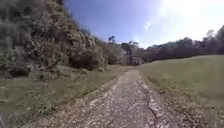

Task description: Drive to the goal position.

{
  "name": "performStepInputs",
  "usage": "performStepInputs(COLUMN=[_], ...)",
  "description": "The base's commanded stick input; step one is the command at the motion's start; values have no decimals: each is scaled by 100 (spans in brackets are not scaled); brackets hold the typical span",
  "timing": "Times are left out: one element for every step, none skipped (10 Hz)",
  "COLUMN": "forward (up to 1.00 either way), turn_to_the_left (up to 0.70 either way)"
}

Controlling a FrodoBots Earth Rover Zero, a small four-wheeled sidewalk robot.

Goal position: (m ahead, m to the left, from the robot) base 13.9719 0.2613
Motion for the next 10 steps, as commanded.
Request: performStepInputs(forward=[0,0,0,0,0,0,0,0,0,0], turn_to_the_left=[0,0,0,-45,-45,-45,-45,-45,-45,-45])
